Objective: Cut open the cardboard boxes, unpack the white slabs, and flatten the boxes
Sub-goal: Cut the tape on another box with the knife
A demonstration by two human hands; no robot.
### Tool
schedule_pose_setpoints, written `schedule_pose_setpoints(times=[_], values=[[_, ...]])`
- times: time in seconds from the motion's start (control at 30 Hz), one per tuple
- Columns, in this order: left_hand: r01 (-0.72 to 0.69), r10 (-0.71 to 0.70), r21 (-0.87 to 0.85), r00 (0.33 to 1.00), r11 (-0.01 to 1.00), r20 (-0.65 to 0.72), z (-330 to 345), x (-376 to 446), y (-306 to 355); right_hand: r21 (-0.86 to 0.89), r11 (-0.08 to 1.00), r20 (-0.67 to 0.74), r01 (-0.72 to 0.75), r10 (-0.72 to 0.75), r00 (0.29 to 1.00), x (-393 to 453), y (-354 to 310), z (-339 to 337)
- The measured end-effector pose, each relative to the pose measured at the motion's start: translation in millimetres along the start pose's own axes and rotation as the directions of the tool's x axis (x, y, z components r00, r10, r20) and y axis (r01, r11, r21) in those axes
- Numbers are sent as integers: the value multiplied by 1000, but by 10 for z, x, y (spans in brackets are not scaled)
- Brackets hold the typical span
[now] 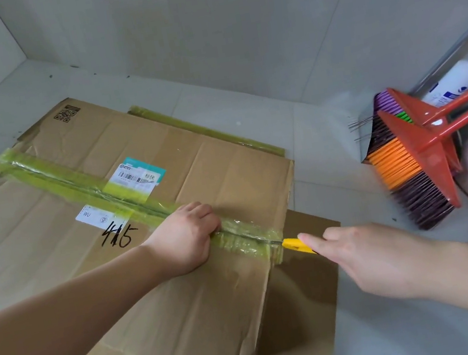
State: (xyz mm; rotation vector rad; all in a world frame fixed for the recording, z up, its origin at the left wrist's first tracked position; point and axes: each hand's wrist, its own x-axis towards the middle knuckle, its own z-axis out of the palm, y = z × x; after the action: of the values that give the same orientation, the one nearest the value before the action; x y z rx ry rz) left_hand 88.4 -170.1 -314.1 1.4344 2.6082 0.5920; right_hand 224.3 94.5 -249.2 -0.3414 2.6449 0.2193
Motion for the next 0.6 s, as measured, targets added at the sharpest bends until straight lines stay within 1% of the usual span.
schedule_pose_setpoints(times=[0.13, 0.37, 0.6], values=[[2, -2, 1, 1000, 1000, 9, -7, -6, 4, -26, 1000, 16, -1, 1, 1000, -133, 39, 27], [13, -13, 19, 1000, 1000, 5, -10, 22, 21, 4, 1000, 35, -14, 13, 999, -258, 88, 88], [29, -28, -9, 999, 1000, 24, -41, 23, 50, -5, 1000, 66, -4, 5, 998, -360, 144, 111]])
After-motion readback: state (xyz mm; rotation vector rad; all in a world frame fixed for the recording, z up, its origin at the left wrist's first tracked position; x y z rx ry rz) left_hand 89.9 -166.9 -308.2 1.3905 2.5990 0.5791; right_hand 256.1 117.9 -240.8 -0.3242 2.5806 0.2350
